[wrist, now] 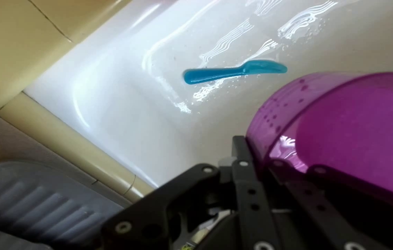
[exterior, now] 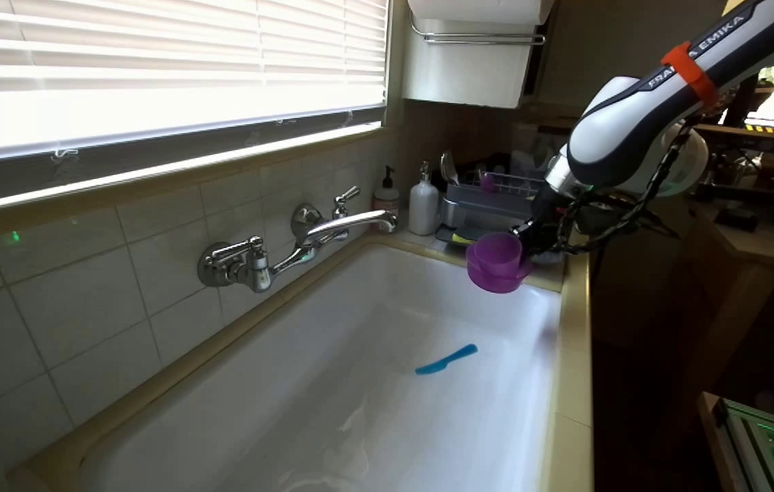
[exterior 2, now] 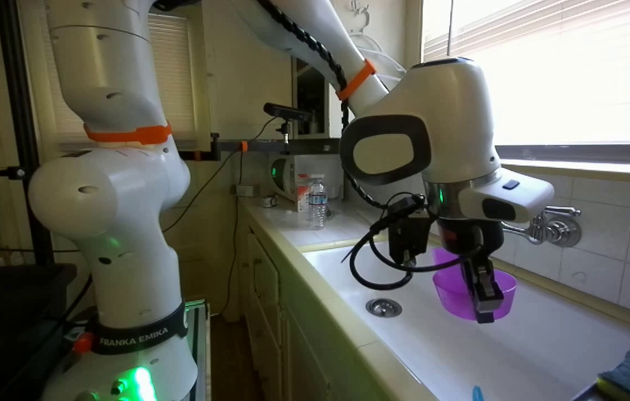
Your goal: Put the purple cup in the purple bowl then place the bowl on the dishrack.
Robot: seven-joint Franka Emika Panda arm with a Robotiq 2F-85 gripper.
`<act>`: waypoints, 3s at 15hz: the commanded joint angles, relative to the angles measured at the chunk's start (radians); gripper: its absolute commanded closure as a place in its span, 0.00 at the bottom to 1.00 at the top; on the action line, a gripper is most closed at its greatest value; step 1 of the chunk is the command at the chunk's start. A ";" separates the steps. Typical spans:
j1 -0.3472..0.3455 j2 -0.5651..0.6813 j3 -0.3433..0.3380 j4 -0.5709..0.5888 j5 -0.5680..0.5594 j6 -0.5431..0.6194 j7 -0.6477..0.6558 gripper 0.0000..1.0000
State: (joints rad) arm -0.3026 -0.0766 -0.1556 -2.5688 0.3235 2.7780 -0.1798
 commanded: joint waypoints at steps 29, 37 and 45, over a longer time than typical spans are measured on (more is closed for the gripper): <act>-0.026 -0.056 -0.149 0.085 -0.175 0.021 0.196 0.99; -0.056 -0.069 -0.172 0.121 -0.177 0.009 0.241 0.99; -0.072 -0.046 -0.192 0.191 -0.157 -0.011 0.295 0.99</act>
State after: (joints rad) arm -0.3679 -0.1356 -0.3358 -2.4103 0.1704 2.7861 0.0756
